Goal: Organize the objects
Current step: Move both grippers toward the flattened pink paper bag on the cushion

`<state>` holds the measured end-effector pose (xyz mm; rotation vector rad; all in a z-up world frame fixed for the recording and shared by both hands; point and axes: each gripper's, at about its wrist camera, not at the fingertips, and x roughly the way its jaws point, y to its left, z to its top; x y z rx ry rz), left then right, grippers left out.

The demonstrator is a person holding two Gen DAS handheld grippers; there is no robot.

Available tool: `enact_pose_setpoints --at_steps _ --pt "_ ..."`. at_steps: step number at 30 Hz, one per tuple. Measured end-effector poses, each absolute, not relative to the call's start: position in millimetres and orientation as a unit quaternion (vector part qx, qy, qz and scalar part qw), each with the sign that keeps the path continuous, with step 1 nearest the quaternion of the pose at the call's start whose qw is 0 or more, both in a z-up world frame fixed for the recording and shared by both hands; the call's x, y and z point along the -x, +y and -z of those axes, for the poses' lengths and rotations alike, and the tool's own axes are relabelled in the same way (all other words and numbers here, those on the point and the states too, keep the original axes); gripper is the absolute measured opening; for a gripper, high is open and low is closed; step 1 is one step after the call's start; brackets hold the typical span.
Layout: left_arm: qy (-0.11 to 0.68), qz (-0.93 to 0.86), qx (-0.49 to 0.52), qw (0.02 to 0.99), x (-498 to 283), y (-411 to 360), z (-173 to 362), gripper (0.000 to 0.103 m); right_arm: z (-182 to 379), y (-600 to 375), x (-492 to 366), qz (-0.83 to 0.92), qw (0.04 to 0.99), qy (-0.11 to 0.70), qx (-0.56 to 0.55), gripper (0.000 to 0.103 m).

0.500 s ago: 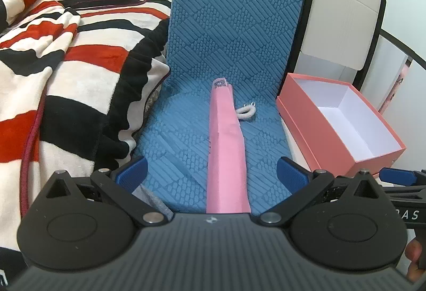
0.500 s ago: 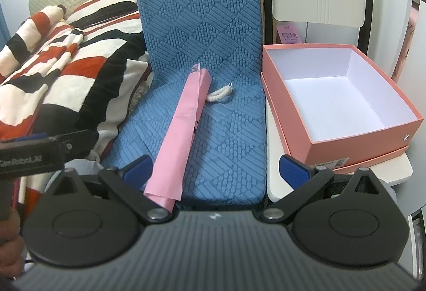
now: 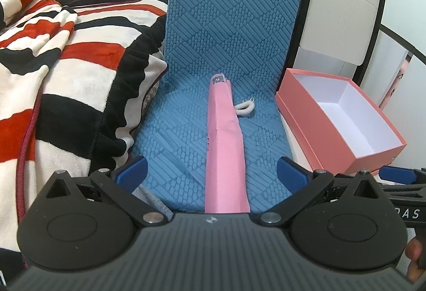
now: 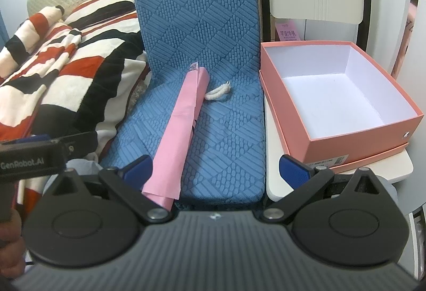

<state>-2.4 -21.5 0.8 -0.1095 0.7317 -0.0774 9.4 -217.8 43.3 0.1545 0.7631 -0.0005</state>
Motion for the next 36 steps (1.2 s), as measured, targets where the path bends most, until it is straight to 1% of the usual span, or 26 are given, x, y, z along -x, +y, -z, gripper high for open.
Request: enact_pose_setpoints --at_steps 10,21,23,25,27,28,29,31,32,33,34,35,36 --pt "0.373 0.038 0.057 0.926 -21 -24 17 0.103 -27 -221 -20 -0.008 0.927 0.368 -0.08 0.103" --pt "0.393 0.041 0.063 0.916 -63 -36 47 0.103 7 -235 -45 -0.008 0.93 0.359 -0.079 0.103" --pt "0.396 0.045 0.069 0.915 -70 -38 53 0.103 14 -238 -50 -0.013 0.929 0.36 -0.081 0.096" --pt "0.397 0.052 0.068 0.914 -78 -42 60 0.103 20 -240 -55 -0.017 0.929 0.361 -0.079 0.096" --pt "0.4 0.06 0.07 0.912 -86 -47 67 0.103 26 -243 -60 -0.024 0.93 0.359 -0.077 0.085" --pt "0.399 0.067 0.072 0.911 -88 -49 71 0.103 29 -244 -63 -0.026 0.929 0.361 -0.077 0.077" --pt "0.401 0.071 0.075 0.91 -91 -51 74 0.103 34 -245 -67 -0.026 0.928 0.365 -0.074 0.072" --pt "0.4 0.079 0.074 0.91 -97 -56 80 0.102 40 -247 -71 -0.026 0.928 0.366 -0.07 0.066" --pt "0.401 0.081 0.07 0.91 -100 -58 84 0.099 43 -248 -73 -0.028 0.929 0.364 -0.066 0.062" --pt "0.405 0.086 0.068 0.908 -104 -61 88 0.094 46 -250 -74 -0.029 0.929 0.363 -0.065 0.059" --pt "0.409 0.089 0.065 0.906 -107 -63 92 0.087 48 -251 -76 -0.029 0.929 0.363 -0.066 0.052" --pt "0.415 0.097 0.063 0.902 -111 -66 97 0.082 51 -254 -78 -0.03 0.928 0.365 -0.07 0.044" --pt "0.419 0.103 0.061 0.9 -113 -67 101 0.074 54 -255 -80 -0.03 0.927 0.367 -0.073 0.041"
